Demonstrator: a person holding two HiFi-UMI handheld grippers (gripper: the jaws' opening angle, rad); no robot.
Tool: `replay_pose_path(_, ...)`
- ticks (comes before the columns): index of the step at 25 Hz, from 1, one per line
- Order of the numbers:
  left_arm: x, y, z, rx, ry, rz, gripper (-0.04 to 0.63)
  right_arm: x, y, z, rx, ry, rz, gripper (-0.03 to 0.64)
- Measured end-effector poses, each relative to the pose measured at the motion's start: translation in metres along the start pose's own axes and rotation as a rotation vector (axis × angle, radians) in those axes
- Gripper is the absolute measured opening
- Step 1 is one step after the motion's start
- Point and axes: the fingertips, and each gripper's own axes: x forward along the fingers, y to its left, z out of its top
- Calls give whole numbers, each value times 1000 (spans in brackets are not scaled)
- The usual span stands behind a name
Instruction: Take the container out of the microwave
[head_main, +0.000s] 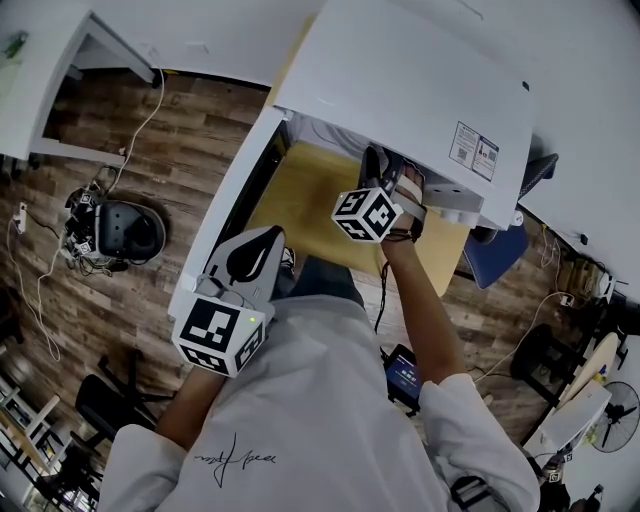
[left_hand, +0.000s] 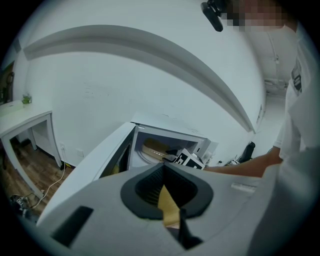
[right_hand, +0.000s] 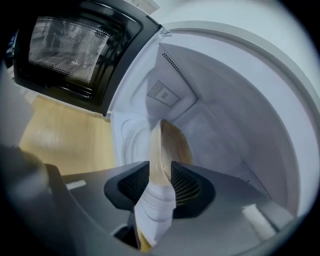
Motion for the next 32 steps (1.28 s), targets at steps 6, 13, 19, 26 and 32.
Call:
replay_pose_path(6,-3,1,-3,-6,3,17,-9,6,3,0,-76,7,-19,137)
replay_pose_path(13,-4,1,-8,-11,10,27,-9,14,1,-3,-101,10,-45,137)
replay_pose_path(19,-6,1,-9,-20,10,31,-9,17,-2,-2,-145,9,-77,137)
replay_pose_path(26,-6,1,-12,-33,14,25,-9,17,0,0,-175,2,-95,127)
replay_pose_path(32,-7,2,-11,-30,12,23,-9,14,0,1,-175,-3,-99,102)
